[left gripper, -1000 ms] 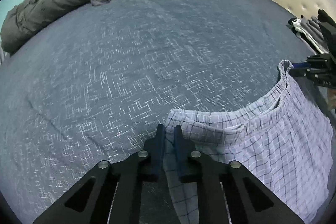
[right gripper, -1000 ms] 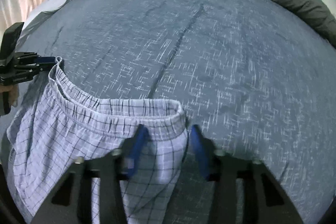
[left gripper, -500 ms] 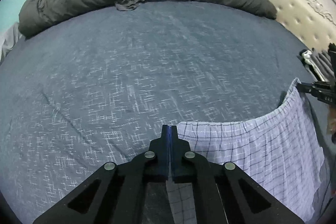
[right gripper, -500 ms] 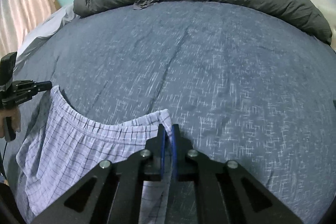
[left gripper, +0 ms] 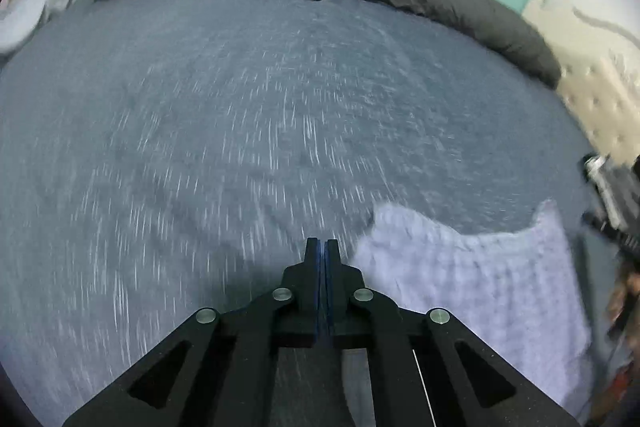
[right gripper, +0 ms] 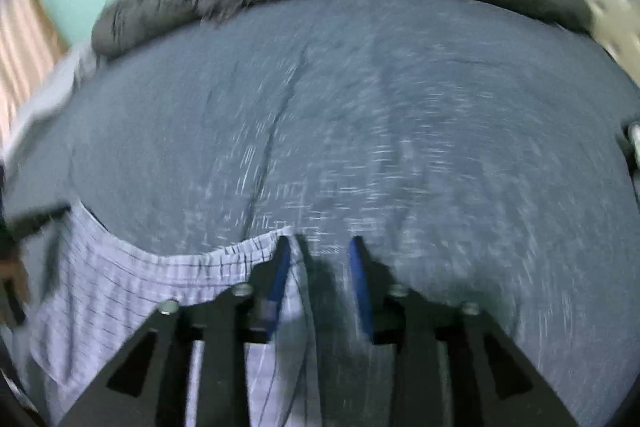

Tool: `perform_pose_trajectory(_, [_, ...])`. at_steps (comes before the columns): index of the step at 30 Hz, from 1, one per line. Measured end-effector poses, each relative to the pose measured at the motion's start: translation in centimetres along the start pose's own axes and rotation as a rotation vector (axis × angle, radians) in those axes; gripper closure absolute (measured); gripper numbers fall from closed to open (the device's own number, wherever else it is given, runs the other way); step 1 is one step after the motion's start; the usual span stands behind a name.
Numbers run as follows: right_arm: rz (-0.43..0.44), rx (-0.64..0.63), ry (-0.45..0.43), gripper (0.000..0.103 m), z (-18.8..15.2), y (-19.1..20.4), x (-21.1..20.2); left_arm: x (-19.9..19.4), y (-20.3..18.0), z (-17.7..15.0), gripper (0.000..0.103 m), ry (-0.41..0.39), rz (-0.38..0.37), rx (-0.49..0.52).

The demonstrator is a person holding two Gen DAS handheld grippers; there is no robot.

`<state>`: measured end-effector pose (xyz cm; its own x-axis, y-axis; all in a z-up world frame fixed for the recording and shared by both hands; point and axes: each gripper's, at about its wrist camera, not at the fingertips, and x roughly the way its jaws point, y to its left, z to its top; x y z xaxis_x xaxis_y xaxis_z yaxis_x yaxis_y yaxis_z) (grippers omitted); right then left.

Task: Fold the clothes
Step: 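Swing the shorts up and lay them flat on the bed with both grippers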

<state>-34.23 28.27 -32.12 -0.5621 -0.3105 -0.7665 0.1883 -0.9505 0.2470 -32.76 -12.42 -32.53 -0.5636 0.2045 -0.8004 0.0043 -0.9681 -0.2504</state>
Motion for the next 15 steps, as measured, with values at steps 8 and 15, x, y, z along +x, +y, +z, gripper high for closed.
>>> perform_pose_trajectory(8, [0.138,0.286,-0.064,0.062,-8.9,-4.7,-6.6,-3.4,0.2,-7.8,0.085,0.007,-0.089,-0.116])
perform_pose_trajectory(15, [0.068,0.371,-0.109,0.053,-12.9,-4.6,-7.9,-5.2,-1.4,-12.5,0.078,0.005,-0.061,-0.082])
